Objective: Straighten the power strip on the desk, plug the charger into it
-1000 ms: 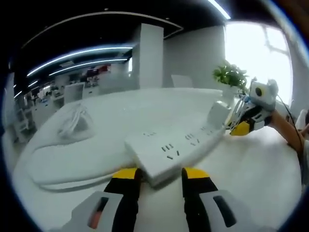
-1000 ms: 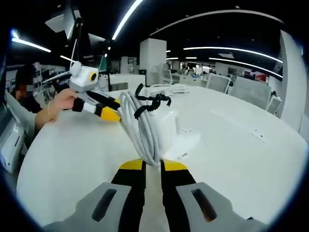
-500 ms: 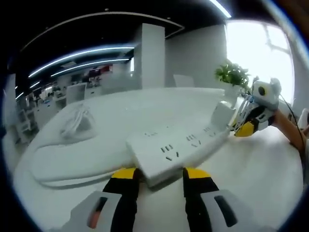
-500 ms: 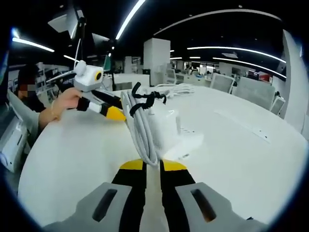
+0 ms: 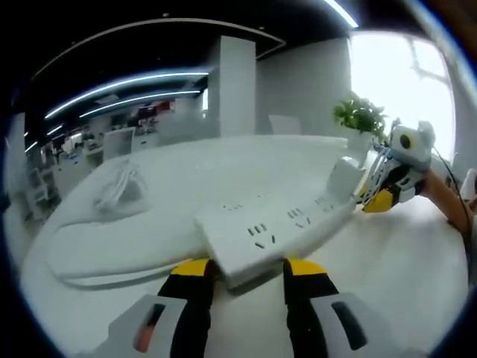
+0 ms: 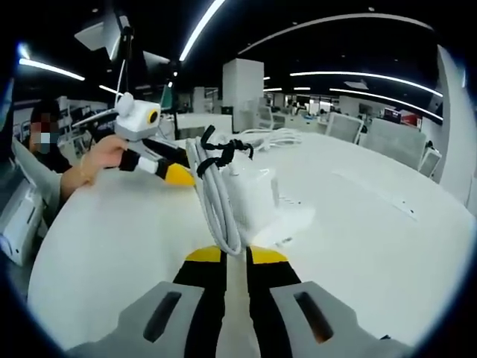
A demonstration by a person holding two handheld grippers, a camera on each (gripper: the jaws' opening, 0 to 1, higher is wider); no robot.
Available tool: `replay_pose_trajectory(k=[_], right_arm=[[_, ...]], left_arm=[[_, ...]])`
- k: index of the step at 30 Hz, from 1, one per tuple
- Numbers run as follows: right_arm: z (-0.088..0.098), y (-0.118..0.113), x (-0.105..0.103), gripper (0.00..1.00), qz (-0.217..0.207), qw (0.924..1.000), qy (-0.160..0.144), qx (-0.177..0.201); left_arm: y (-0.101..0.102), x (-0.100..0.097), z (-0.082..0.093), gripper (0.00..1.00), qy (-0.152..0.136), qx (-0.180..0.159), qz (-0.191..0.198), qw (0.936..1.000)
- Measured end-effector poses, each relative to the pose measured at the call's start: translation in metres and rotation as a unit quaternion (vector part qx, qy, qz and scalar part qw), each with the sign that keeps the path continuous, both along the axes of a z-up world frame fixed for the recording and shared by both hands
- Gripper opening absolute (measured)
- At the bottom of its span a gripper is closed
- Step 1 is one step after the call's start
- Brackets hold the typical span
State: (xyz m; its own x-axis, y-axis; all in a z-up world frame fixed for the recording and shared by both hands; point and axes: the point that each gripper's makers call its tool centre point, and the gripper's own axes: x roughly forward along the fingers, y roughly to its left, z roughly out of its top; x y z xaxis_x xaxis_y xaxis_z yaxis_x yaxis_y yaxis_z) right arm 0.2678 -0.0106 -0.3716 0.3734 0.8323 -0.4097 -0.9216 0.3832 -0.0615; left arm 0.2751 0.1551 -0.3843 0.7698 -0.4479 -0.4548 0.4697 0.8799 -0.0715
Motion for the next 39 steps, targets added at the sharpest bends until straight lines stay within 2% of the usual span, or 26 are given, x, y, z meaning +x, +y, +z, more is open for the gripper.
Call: replay_pose_trajectory(k=[16,19,22,34,39], right_arm=[[-0.0004,-0.0001,-0.0004,0.10,0.003,1.0000,-0.008,-0.005],[-0.0008,-0.0002,-0.0003,0.10,0.003,0.9999,-0.008,-0.007],[-0.0006,-0.0003,0.0000,0.10,0.001,1.0000,-0.005,-0.007],[-0.0022,-0.0004,0.0024,0.10,-0.006,0.9999,0.000,-0.014],[-0.0070,-0.0019,0.0037,0.11,-0.006,0.9987,-0.024,-0.044]], left_arm=[[-0.0016,-0.0008,0.0007,0.42,0.003,0.000,-0.004,1.0000],[-0.0019,-0.0032,-0.0007,0.42,0.000,0.027,-0.017,0.9995],[-0.0013,-0.0032,0.0001,0.42,-0.001,0.032,-0.019,0.9993],[0.0012,-0.0031,0.0087,0.41,-0.010,0.022,-0.014,0.9996],[0.0035,-0.0035,0.0061,0.42,-0.006,0.028,-0.008,0.9995]])
